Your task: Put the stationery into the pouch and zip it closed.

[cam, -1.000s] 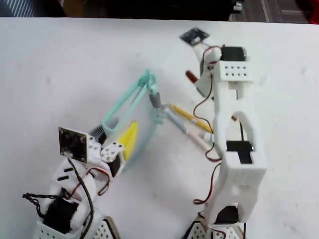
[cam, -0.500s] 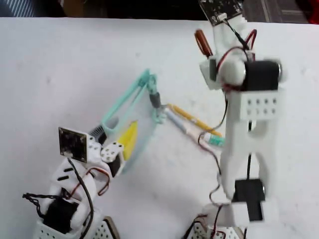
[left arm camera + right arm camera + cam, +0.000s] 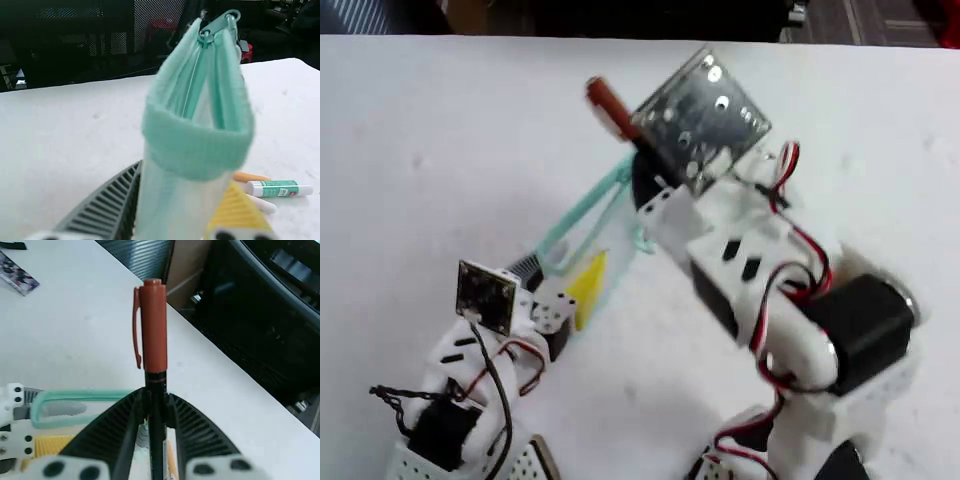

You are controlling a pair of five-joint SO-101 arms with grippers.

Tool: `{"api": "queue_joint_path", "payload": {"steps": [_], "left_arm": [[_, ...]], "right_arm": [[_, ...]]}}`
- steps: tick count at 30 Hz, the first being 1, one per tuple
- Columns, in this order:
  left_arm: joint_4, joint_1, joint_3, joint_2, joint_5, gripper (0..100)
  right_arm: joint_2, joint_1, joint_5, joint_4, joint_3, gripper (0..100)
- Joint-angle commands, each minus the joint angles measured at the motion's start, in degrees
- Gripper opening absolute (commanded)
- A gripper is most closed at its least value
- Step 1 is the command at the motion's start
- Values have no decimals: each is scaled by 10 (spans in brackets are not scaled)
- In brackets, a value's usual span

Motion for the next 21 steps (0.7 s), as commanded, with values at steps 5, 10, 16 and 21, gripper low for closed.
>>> {"api": "queue_joint_path", "payload": {"steps": [5, 10, 16, 21], "left_arm": [[34, 12, -20, 2, -4, 253], [36, 7, -23, 2, 10, 247], [34, 7, -23, 2, 10, 245], [34, 7, -23, 2, 9, 245]], "right_arm": [[-13, -73, -6, -80, -19, 17], [-5, -150, -2, -185, 9, 17], [13, -170, -6, -247, 127, 17], [-8, -170, -12, -282, 215, 17]]}}
